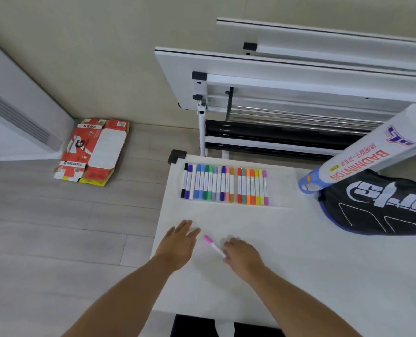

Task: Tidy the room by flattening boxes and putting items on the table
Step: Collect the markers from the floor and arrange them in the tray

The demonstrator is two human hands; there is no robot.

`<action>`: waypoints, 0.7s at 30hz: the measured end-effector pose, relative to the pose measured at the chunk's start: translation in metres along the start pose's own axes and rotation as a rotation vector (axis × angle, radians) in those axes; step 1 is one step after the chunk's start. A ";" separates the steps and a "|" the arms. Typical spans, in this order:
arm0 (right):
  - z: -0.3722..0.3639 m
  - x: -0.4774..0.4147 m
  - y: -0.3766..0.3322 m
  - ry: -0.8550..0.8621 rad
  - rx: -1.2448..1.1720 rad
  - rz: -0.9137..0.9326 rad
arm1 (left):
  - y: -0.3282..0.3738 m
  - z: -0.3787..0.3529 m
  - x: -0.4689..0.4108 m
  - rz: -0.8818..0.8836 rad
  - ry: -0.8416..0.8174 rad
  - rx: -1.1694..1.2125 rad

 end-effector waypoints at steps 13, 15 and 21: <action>0.041 -0.012 0.014 0.134 -0.717 -0.359 | 0.013 0.015 -0.018 -0.025 0.024 -0.053; 0.061 -0.011 0.036 0.189 -0.801 -0.399 | 0.024 0.021 -0.029 -0.043 0.020 -0.063; 0.096 0.001 0.099 0.277 -0.936 -0.463 | 0.076 0.035 -0.064 -0.103 0.053 -0.092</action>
Point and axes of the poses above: each hand's wrist, its own x-axis away from the middle knuckle, its own z-axis out of the back of the hand, y = z × x, the point moved 1 cm from there along -x, towards the middle knuckle, and after that the axes turned 5 degrees about z, right-handed, at the moved point
